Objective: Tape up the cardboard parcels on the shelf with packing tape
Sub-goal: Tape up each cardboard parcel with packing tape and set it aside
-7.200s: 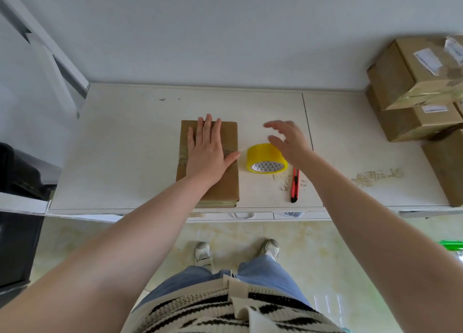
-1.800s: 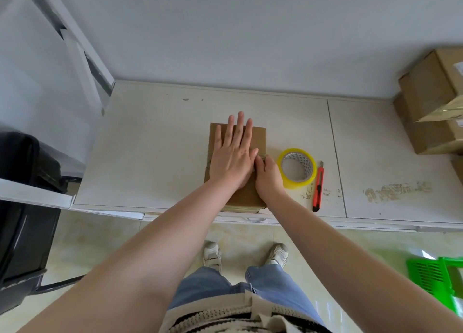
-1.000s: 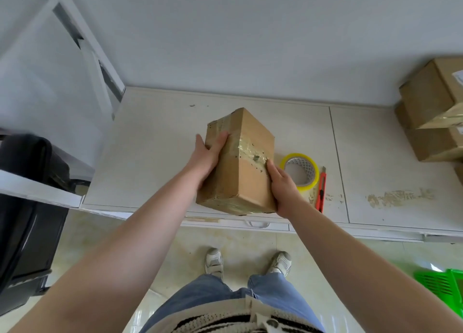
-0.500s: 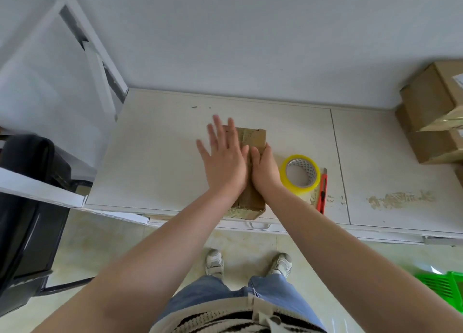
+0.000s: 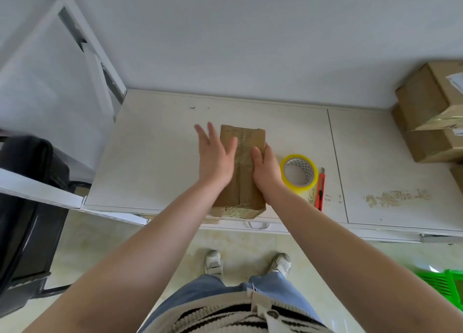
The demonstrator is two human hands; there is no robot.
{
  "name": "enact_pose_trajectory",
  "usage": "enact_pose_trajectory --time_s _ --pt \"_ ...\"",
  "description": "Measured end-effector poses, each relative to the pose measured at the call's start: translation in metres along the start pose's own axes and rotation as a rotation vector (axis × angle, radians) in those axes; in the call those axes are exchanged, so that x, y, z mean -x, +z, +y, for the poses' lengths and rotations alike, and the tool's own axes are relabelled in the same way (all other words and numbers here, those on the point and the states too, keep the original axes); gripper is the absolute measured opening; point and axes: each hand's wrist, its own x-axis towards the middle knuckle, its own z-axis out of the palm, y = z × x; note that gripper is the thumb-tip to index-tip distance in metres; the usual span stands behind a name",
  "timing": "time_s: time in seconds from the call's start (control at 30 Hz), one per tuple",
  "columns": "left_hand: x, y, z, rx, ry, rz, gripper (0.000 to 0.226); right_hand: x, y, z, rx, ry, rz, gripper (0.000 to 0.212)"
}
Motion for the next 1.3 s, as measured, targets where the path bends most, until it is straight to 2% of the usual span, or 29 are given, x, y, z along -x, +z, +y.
enact_pose_trajectory --time_s 0.1,0.17,0.27,0.33,0.4,0.43,0.5,0.53,0.63,0.7,0.77,0.87,1.07,1.2,1.3 --pt "-0.005 -0.02 -0.018 0.134 -0.356 -0.158 0.084 0.003 -0.012 0.0 -0.213 0.101 -0.044 0.032" --pt "-0.004 -0.03 -0.031 0.269 -0.413 -0.299 0.088 0.008 -0.021 0.0 -0.34 0.177 -0.102 0.031" --pt "0.002 -0.041 -0.04 0.541 -0.368 -0.399 0.058 0.01 -0.027 0.008 -0.364 0.236 -0.136 0.035" --pt "0.005 -0.042 -0.044 0.586 -0.285 -0.36 0.061 0.01 -0.028 0.012 -0.315 0.222 -0.087 0.034" --pt "0.008 -0.038 -0.04 0.498 -0.185 -0.278 0.062 0.013 -0.03 0.013 -0.287 0.196 -0.021 0.04" --pt "0.01 -0.035 -0.036 0.457 -0.148 -0.232 0.058 0.015 -0.03 0.011 -0.32 0.208 -0.039 0.053" --pt "0.014 -0.028 -0.025 0.423 -0.112 -0.154 0.058 0.023 -0.033 0.009 -0.377 0.245 -0.124 0.091" --pt "0.016 -0.024 -0.018 0.407 -0.102 -0.124 0.063 0.029 -0.037 0.011 -0.391 0.231 -0.166 0.097" --pt "0.026 -0.013 0.004 0.26 -0.01 -0.104 0.069 0.047 -0.053 0.017 -0.515 0.155 -0.156 0.065" --pt "0.034 -0.006 0.018 0.233 0.085 -0.179 0.067 0.06 -0.071 0.021 -0.618 0.122 -0.124 0.055" --pt "0.045 0.006 0.031 0.23 0.165 -0.286 0.068 0.072 -0.092 0.029 -0.727 0.115 -0.089 0.053" --pt "0.065 0.037 0.051 0.223 0.233 -0.416 0.071 0.088 -0.123 0.05 -0.823 0.142 -0.021 0.062" --pt "0.125 0.13 0.092 0.176 0.362 -0.53 0.073 0.133 -0.207 0.108 -0.877 0.15 0.206 0.068" --pt "0.179 0.22 0.115 0.142 0.412 -0.627 0.074 0.177 -0.275 0.171 -0.928 0.145 0.423 0.044" --pt "0.223 0.293 0.129 0.082 0.44 -0.723 0.076 0.208 -0.326 0.225 -0.967 0.195 0.548 0.036"
